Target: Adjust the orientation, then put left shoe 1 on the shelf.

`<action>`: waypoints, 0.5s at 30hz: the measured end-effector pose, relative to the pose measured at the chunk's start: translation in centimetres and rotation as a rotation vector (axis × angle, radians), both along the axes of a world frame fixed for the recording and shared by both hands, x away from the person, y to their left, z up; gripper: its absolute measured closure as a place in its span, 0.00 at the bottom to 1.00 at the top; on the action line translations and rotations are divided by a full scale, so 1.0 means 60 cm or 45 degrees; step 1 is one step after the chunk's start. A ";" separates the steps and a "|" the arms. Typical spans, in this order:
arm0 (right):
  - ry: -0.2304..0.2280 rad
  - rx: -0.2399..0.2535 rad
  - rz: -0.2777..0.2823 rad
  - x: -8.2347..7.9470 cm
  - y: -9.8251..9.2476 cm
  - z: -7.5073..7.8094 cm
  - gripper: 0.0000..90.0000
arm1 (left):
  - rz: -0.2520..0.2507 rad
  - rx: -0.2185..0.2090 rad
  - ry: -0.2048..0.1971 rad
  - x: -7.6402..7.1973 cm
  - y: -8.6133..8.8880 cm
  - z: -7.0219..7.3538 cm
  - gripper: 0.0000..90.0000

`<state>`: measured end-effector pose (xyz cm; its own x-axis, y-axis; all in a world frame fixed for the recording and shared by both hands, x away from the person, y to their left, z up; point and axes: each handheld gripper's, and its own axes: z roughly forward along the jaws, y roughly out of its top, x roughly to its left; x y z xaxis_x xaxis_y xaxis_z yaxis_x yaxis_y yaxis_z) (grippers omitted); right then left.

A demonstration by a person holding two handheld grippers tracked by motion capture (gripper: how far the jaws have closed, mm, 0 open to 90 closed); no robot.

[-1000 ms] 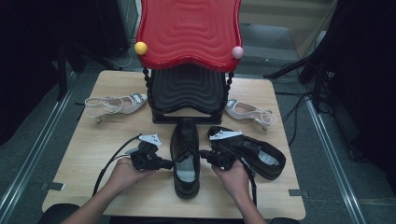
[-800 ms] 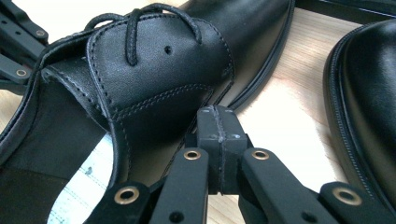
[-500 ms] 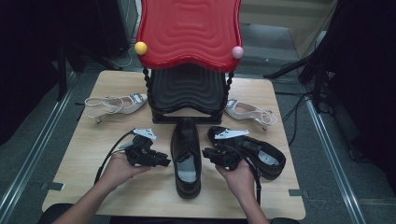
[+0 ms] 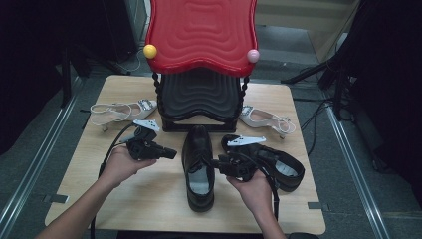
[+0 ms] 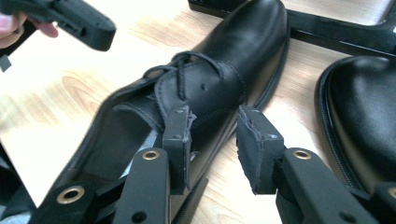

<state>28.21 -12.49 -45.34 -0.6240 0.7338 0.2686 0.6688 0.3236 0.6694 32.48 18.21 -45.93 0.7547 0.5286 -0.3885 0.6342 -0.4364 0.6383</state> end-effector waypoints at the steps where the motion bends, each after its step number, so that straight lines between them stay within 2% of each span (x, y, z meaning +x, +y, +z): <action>1: 0.007 0.003 0.002 -0.001 0.000 0.005 0.73 | 0.001 0.016 0.001 0.003 0.000 0.003 0.94; 3: 0.004 0.002 0.003 -0.001 0.000 0.007 0.73 | -0.006 0.035 -0.001 0.007 0.000 0.010 0.93; 8: 0.013 0.007 0.007 -0.008 0.001 0.024 0.72 | -0.012 0.039 0.001 0.016 0.002 0.027 0.96; 11: 0.036 0.031 0.013 -0.012 0.002 0.034 0.72 | -0.012 0.039 -0.020 0.024 0.005 0.040 0.98; 15: 0.057 0.066 0.033 -0.017 0.009 0.046 0.72 | -0.015 0.053 -0.072 0.034 0.005 0.076 0.98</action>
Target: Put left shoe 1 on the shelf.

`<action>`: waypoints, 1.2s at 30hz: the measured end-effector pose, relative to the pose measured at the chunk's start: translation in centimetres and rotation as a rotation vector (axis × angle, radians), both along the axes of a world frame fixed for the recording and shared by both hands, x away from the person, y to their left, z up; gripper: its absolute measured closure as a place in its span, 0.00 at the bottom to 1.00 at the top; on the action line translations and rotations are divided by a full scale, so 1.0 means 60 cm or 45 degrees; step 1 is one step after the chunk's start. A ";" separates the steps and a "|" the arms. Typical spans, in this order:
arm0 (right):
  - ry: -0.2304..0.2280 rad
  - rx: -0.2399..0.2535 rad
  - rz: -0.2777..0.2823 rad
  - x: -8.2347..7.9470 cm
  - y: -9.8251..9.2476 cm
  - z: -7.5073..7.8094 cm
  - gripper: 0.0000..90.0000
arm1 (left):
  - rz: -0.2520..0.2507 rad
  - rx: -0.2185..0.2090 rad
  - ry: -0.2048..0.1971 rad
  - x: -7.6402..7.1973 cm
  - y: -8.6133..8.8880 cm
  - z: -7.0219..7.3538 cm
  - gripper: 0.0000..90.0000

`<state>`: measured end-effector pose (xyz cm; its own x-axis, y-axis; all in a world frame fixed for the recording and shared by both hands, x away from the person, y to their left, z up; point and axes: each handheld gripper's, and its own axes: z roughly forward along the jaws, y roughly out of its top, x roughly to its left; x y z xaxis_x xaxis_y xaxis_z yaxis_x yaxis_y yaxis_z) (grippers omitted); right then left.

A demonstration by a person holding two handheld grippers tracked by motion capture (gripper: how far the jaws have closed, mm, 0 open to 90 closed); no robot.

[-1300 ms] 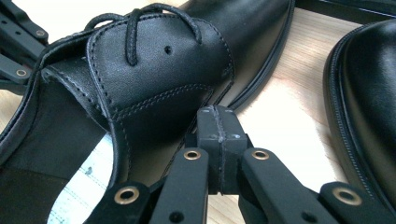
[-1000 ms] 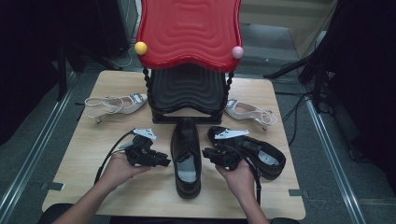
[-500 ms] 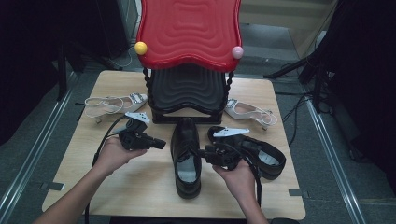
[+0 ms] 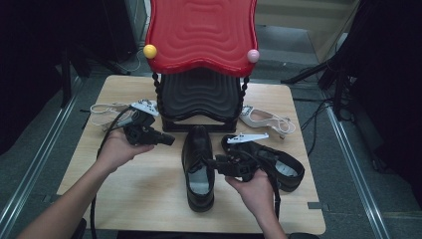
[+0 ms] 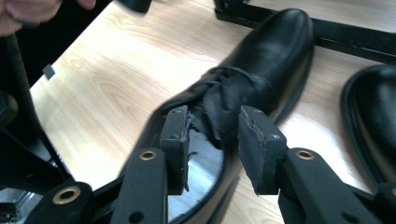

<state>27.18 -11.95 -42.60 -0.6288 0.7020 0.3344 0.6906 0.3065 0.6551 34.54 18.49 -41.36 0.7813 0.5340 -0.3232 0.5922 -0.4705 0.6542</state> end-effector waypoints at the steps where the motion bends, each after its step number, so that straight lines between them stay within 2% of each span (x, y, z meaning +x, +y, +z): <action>1: 0.007 -0.004 0.018 -0.002 0.010 0.004 0.72 | 0.000 0.009 -0.021 0.004 0.000 0.011 0.99; 2: 0.007 -0.008 0.027 -0.003 0.016 0.004 0.71 | -0.013 0.006 -0.047 0.012 0.000 0.031 0.99; 3: 0.007 -0.008 0.027 -0.003 0.016 0.004 0.71 | -0.013 0.006 -0.047 0.012 0.000 0.031 0.99; 5: 0.025 -0.012 0.056 -0.008 0.033 0.003 0.70 | -0.011 -0.012 -0.076 0.022 0.001 0.059 0.99; 12: 0.054 -0.053 0.095 -0.014 0.057 -0.008 0.67 | -0.009 -0.019 -0.128 0.036 0.005 0.106 0.99; 13: 0.059 -0.056 0.097 -0.015 0.060 -0.010 0.67 | -0.012 -0.019 -0.145 0.039 0.006 0.117 0.99; 15: 0.071 -0.056 0.117 -0.017 0.065 -0.014 0.68 | -0.009 -0.053 -0.160 0.047 0.012 0.142 0.99; 16: 0.077 -0.069 0.133 -0.018 0.071 -0.018 0.68 | -0.005 -0.056 -0.187 0.053 0.013 0.167 0.99; 17: 0.077 -0.069 0.133 -0.018 0.071 -0.018 0.68 | -0.005 -0.056 -0.187 0.053 0.013 0.167 0.99; 18: 0.078 -0.074 0.138 -0.019 0.073 -0.020 0.68 | -0.013 -0.050 -0.201 0.055 0.012 0.179 0.99; 19: 0.086 -0.081 0.146 -0.021 0.078 -0.024 0.68 | -0.018 -0.035 -0.238 0.058 0.007 0.203 0.99; 20: 0.091 -0.081 0.152 -0.022 0.080 -0.026 0.67 | -0.024 -0.032 -0.252 0.060 0.005 0.213 0.99; 21: 0.091 -0.081 0.152 -0.022 0.080 -0.026 0.67 | -0.024 -0.032 -0.252 0.060 0.005 0.213 0.99; 22: 0.101 -0.079 0.159 -0.023 0.084 -0.029 0.67 | -0.022 -0.014 -0.272 0.066 -0.002 0.233 0.99; 23: 0.101 -0.079 0.159 -0.023 0.084 -0.029 0.67 | -0.022 -0.014 -0.272 0.066 -0.002 0.233 0.99; 26: 0.119 -0.077 0.183 -0.023 0.090 -0.035 0.68 | -0.032 0.000 -0.299 0.077 -0.015 0.258 0.99; 30: 0.131 -0.098 0.182 -0.020 0.098 -0.043 0.67 | -0.035 -0.027 -0.305 0.099 -0.031 0.280 0.99; 32: 0.145 -0.103 0.180 -0.017 0.104 -0.046 0.66 | -0.028 0.003 -0.321 0.115 -0.046 0.293 0.99; 36: 0.156 -0.115 0.188 -0.015 0.112 -0.051 0.64 | -0.034 0.037 -0.329 0.134 -0.065 0.303 0.98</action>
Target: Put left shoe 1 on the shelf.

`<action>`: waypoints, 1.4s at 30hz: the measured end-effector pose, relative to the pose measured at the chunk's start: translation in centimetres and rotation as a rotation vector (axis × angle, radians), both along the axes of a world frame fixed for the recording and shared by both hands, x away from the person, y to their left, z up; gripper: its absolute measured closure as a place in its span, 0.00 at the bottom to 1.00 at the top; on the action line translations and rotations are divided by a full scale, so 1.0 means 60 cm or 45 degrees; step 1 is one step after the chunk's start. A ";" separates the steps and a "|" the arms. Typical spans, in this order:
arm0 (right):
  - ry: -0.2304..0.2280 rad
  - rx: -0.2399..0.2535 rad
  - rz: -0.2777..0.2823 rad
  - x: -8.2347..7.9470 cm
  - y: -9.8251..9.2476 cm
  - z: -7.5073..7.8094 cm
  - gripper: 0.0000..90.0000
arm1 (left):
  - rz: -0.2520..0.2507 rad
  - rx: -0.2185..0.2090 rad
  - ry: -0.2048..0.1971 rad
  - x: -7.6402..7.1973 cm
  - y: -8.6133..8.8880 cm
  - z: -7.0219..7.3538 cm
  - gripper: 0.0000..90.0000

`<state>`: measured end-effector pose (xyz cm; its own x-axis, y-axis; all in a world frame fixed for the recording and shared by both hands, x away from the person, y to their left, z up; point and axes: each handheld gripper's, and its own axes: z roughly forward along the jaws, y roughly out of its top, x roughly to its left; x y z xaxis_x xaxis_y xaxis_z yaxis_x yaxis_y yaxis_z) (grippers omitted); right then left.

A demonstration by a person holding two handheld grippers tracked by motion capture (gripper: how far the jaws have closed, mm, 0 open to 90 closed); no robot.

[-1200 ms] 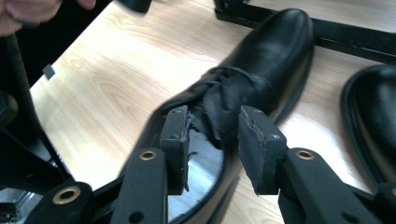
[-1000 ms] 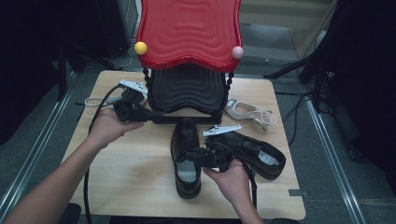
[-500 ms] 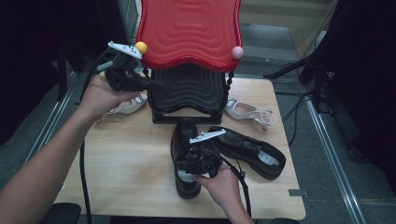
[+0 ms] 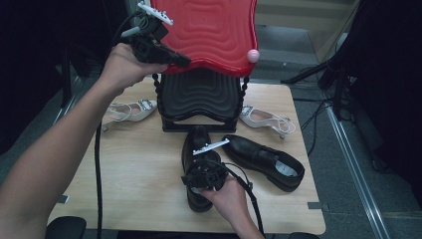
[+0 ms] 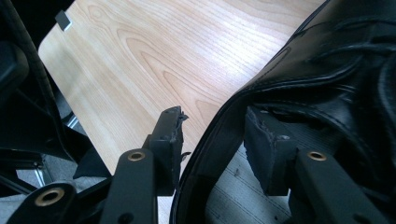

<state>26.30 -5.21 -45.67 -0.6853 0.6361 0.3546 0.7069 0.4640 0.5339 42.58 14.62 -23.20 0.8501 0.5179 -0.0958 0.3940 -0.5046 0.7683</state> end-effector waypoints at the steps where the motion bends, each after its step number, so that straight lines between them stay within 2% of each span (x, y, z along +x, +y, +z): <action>1: 0.004 -0.010 0.002 0.000 0.003 -0.002 0.64 | 0.006 0.008 -0.001 0.004 -0.004 0.001 0.98; 3: 0.000 -0.020 0.003 0.001 0.005 -0.004 0.64 | 0.012 0.003 0.002 0.009 -0.006 0.000 0.98; 4: 0.007 -0.052 -0.004 0.003 0.010 -0.010 0.63 | 0.014 -0.019 0.013 0.013 -0.008 -0.001 0.98; 6: 0.012 -0.065 -0.007 0.005 0.014 -0.014 0.63 | 0.024 -0.046 0.020 0.019 -0.010 -0.002 0.98; 10: 0.036 -0.100 -0.020 0.010 0.029 -0.022 0.63 | 0.030 -0.032 0.003 0.024 -0.016 0.001 0.98; 13: 0.033 -0.176 -0.035 0.009 0.045 -0.034 0.64 | 0.050 -0.018 -0.021 0.024 -0.022 0.004 0.98; 14: 0.036 -0.186 -0.034 0.009 0.048 -0.038 0.64 | 0.065 -0.033 -0.019 0.027 -0.023 0.004 0.98; 18: 0.053 -0.203 -0.048 0.009 0.053 -0.041 0.66 | 0.093 -0.035 -0.034 0.028 -0.027 0.003 0.98; 20: 0.091 -0.194 -0.057 0.012 0.051 -0.042 0.69 | 0.107 -0.043 -0.022 0.031 -0.028 0.003 0.98; 22: 0.096 -0.195 -0.059 0.013 0.052 -0.042 0.71 | 0.109 -0.046 -0.020 0.031 -0.029 0.003 0.98; 24: 0.136 -0.194 -0.094 0.013 0.050 -0.041 0.76 | 0.125 -0.045 -0.024 0.032 -0.030 0.003 0.98; 25: 0.136 -0.194 -0.094 0.013 0.050 -0.041 0.76 | 0.129 -0.048 -0.017 0.033 -0.030 0.003 0.98; 26: 0.153 -0.186 -0.093 0.015 0.044 -0.038 0.82 | 0.121 -0.049 -0.017 0.033 -0.029 0.003 0.99; 27: 0.153 -0.186 -0.093 0.015 0.044 -0.038 0.82 | 0.121 -0.049 -0.017 0.033 -0.029 0.003 0.98; 28: 0.154 -0.182 -0.093 0.016 0.040 -0.035 0.85 | 0.128 -0.049 -0.015 0.033 -0.029 0.003 0.98; 29: 0.142 -0.187 -0.084 0.017 0.032 -0.033 0.93 | 0.140 -0.043 -0.011 0.034 -0.028 0.003 0.98; 30: 0.141 -0.186 -0.075 0.017 0.027 -0.032 0.95 | 0.140 -0.043 -0.011 0.034 -0.028 0.003 0.98; 35: 0.134 -0.146 -0.076 0.019 0.011 -0.024 0.96 | 0.147 -0.032 -0.017 0.033 -0.029 0.004 0.98; 40: 0.132 -0.094 -0.090 0.024 -0.013 -0.006 0.96 | 0.148 -0.034 -0.014 0.034 -0.030 0.004 0.98; 42: 0.123 -0.068 -0.095 0.027 -0.022 0.003 0.96 | 0.159 -0.015 -0.019 0.035 -0.030 0.005 0.98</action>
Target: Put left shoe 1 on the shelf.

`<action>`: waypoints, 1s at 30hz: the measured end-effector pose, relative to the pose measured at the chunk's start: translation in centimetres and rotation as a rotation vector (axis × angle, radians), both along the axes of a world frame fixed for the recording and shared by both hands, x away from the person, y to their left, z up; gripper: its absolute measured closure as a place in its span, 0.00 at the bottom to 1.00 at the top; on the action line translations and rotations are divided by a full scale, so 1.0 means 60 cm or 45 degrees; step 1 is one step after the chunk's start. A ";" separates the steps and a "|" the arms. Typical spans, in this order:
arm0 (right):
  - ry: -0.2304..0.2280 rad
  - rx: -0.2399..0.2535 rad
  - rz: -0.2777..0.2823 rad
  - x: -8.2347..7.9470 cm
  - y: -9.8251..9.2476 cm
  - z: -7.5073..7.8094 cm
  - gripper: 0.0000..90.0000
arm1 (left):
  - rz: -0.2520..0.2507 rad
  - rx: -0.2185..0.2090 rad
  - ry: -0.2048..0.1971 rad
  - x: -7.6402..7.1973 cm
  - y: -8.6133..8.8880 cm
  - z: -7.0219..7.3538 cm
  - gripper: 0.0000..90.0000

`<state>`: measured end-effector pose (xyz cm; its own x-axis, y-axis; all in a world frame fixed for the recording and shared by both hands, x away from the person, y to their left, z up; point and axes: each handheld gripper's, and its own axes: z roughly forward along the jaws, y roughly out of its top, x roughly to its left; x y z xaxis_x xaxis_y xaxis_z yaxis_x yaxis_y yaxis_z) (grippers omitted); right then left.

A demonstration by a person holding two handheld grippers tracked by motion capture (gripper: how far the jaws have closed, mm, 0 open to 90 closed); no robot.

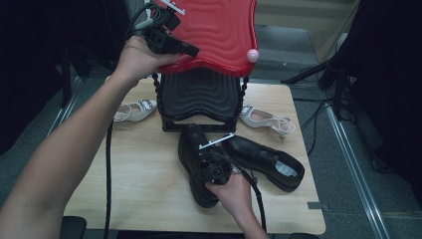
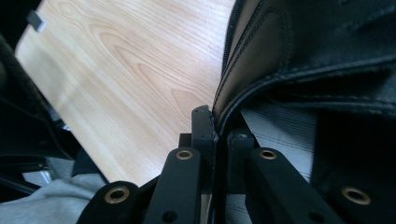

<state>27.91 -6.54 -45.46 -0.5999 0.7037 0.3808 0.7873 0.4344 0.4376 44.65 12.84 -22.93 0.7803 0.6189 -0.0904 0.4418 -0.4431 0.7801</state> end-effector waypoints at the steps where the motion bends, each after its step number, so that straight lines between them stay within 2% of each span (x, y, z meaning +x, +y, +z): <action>1: 0.000 0.000 0.000 0.000 0.000 0.000 0.96 | 0.000 0.000 0.000 0.000 0.000 0.000 0.97; 2: 0.004 0.020 0.000 0.002 -0.005 0.005 0.96 | 0.012 0.008 -0.002 0.001 0.000 -0.001 0.97; 3: 0.018 0.075 0.005 0.006 -0.014 0.014 0.96 | 0.022 0.019 -0.003 0.002 0.000 -0.002 0.98; 7: -0.005 0.119 0.017 0.000 -0.022 0.035 0.96 | 0.039 0.035 -0.002 0.003 0.000 -0.003 0.99; 11: -0.032 0.118 0.039 -0.006 -0.024 0.052 0.96 | 0.047 0.032 -0.002 0.002 -0.001 -0.003 0.99; 14: -0.062 0.146 0.052 -0.013 -0.029 0.079 0.96 | 0.053 0.026 0.012 0.002 0.000 -0.003 1.00; 15: -0.062 0.146 0.052 -0.013 -0.029 0.079 0.96 | 0.053 0.026 0.012 0.002 0.000 -0.003 1.00; 18: -0.083 0.167 0.066 -0.019 -0.034 0.106 0.96 | 0.063 0.019 0.011 0.000 0.000 -0.005 1.00; 19: -0.083 0.167 0.066 -0.019 -0.034 0.106 0.96 | 0.063 0.019 0.011 0.000 0.000 -0.005 1.00; 22: -0.117 0.193 0.092 -0.024 -0.038 0.134 0.96 | 0.067 0.017 0.021 0.000 0.000 -0.004 1.00; 23: -0.117 0.193 0.092 -0.024 -0.038 0.134 0.96 | 0.067 0.017 0.021 0.000 0.000 -0.004 1.00; 24: -0.140 0.190 0.097 -0.024 -0.039 0.149 0.96 | 0.069 0.018 0.023 0.000 0.000 -0.004 1.00; 27: -0.166 0.182 0.092 -0.021 -0.038 0.161 0.96 | 0.072 0.018 0.026 -0.001 0.000 -0.004 1.00; 30: -0.220 0.172 0.082 -0.002 -0.032 0.176 0.96 | 0.074 0.017 0.035 -0.001 0.001 -0.004 1.00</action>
